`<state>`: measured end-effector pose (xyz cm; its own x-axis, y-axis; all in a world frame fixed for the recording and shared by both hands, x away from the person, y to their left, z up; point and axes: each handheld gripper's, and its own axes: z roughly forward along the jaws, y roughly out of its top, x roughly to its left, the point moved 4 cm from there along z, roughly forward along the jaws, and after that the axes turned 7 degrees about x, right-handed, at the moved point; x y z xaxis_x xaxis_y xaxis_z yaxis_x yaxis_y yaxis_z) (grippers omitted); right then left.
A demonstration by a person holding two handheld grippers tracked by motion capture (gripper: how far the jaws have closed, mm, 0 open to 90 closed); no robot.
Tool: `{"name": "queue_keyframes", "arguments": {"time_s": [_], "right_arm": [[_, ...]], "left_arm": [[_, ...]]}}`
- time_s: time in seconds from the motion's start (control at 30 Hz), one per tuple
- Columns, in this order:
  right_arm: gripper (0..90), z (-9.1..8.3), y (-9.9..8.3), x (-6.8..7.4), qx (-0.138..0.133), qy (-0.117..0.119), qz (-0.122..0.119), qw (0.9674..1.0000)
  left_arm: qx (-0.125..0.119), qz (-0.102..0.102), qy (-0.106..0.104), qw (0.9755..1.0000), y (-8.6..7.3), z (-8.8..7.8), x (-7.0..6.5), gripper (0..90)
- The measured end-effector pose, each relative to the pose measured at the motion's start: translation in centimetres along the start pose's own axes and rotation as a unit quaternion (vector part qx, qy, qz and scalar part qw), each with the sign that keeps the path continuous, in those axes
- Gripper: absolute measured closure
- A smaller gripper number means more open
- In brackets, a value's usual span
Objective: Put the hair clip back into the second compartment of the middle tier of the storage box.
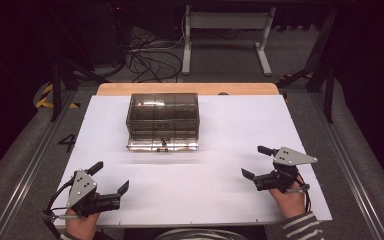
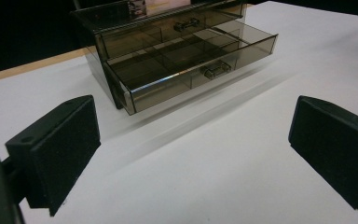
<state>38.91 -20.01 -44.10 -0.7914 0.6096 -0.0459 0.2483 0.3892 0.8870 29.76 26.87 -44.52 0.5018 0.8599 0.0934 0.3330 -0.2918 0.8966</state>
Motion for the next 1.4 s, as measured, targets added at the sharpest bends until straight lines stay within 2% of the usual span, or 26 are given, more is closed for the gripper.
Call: {"name": "queue_keyframes", "arguments": {"time_s": [0.2, 0.47, 0.8, 1.2, 1.4], "right_arm": [[2.4, -0.2, -1.8, 0.0, 0.007, 0.003, 0.016, 0.9998], [1.6, -0.2, -3.3, 0.1, 0.013, 0.009, 0.03, 0.9994], [0.8, 0.2, -4.6, 0.3, 0.042, 0.018, 0.042, 0.9981], [0.8, 0.9, -4.4, 0.4, 0.049, 0.02, 0.032, 0.9981], [0.7, 0.7, -4.3, 0.4, 0.045, 0.019, 0.033, 0.9983]], "left_arm": [[0.001, 0.002, -0.001, 1.0, 0.0, 0.1, 0.0, 2.7], [0.004, 0.002, -0.002, 1.0, 0.0, 0.2, 0.0, 2.6], [0.003, -0.005, -0.005, 1.0, -0.2, 0.3, 0.1, 2.6], [0.0, -0.015, -0.009, 0.9999, -0.3, 0.5, 0.4, 2.6], [0.001, -0.011, -0.007, 0.9999, -0.3, 0.5, 0.3, 2.6]]}}
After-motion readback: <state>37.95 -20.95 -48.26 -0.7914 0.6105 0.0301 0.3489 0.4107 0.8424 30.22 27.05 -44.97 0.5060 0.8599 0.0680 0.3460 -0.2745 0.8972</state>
